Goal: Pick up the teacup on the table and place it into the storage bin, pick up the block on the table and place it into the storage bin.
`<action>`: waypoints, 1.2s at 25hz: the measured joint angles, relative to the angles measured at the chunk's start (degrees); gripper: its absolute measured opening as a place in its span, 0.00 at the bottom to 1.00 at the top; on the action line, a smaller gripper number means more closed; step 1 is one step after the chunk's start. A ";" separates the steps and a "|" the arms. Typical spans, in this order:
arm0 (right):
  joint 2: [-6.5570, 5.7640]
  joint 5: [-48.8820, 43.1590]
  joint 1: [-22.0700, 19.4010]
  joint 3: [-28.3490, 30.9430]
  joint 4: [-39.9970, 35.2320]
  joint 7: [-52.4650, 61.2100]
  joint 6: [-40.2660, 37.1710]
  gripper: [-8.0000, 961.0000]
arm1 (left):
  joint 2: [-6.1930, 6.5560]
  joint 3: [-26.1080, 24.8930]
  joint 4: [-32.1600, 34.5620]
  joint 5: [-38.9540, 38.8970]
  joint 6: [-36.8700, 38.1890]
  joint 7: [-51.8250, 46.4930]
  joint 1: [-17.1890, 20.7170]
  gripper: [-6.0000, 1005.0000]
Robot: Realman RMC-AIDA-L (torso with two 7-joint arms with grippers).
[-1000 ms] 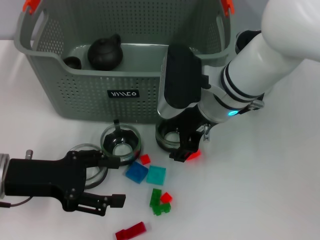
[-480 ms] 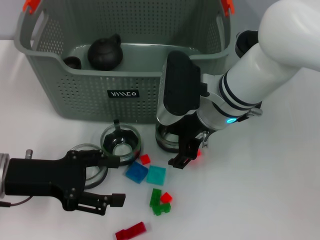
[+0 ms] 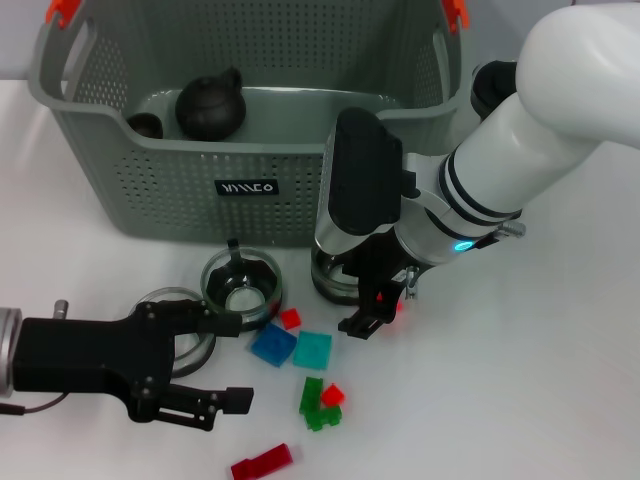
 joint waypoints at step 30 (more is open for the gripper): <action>-0.65 0.02 -2.94 1.43 -8.55 1.66 -6.82 0.07 | 0.28 -0.10 0.09 -0.15 0.40 -0.01 0.53 0.86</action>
